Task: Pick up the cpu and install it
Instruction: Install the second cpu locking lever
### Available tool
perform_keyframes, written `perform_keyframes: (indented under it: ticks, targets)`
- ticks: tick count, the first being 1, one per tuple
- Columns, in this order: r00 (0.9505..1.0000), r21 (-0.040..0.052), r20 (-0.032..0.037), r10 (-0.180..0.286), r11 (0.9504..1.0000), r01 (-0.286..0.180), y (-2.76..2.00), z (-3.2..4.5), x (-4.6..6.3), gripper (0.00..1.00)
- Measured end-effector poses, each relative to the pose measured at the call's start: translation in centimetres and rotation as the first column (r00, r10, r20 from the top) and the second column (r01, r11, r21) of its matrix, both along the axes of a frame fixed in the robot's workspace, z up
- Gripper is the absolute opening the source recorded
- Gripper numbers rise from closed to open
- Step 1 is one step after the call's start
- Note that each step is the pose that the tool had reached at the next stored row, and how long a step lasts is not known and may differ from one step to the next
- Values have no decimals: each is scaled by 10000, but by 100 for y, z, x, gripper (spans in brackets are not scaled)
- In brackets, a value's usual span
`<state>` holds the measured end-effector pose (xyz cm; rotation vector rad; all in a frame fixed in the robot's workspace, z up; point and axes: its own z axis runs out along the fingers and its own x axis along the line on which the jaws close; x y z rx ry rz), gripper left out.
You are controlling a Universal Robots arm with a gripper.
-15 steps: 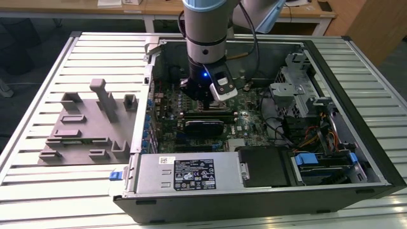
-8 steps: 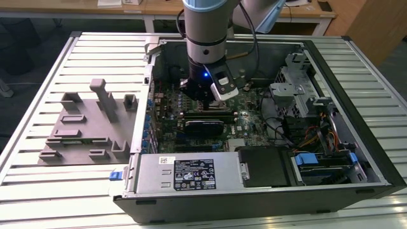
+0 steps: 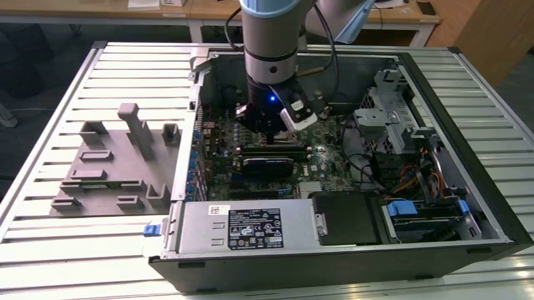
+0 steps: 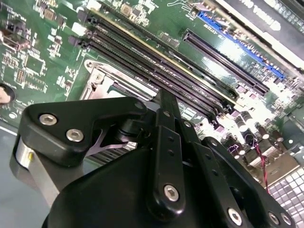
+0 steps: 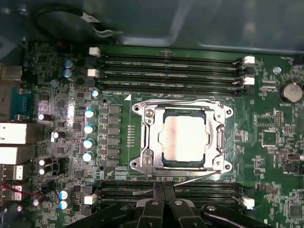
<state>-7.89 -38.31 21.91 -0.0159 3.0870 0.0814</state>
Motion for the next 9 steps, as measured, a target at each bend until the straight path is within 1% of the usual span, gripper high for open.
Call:
perform_keyframes:
  ticks: [1, 5, 6, 8, 9]
  targets:
    - [10000, 21, 0, 55, 10000, -55, -2, -2, -1, 11]
    - [9999, 24, 1, 113, 9999, -113, -2, -2, -1, 11]
    - [9999, 51, 2, 116, 9999, -116, -6, -3, 0, 11]
    - [9999, 195, 4, 114, 9997, -114, -26, -6, -1, 11]
    - [9999, 316, 3, 113, 9994, -113, -39, -9, -1, 11]
